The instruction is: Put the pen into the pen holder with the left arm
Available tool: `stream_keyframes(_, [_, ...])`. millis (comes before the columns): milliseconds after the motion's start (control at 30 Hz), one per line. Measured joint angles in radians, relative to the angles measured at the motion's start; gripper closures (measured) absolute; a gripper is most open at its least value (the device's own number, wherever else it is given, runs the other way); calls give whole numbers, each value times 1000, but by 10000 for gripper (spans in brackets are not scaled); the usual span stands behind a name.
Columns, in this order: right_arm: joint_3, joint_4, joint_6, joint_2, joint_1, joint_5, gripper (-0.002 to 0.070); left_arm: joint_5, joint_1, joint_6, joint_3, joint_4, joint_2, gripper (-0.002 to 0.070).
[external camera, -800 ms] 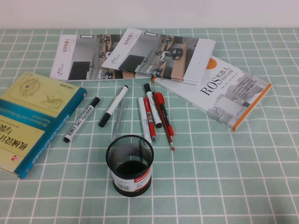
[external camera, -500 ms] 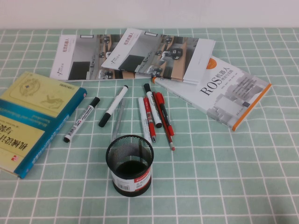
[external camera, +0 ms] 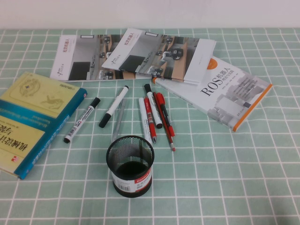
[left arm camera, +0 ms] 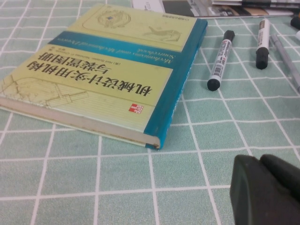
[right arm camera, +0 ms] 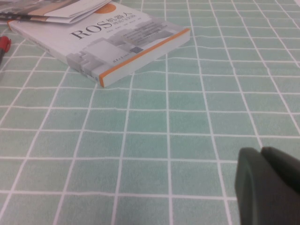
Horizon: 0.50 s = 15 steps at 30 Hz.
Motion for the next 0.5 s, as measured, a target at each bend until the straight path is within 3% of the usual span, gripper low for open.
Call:
stream_keyframes(333, [0, 0, 0, 0, 0, 0, 696, -24, 0, -6, 0, 0, 0, 678])
stream_keyframes(500, [0, 0, 0, 0, 0, 0, 696, -149, 0, -94, 4, -108, 0, 678])
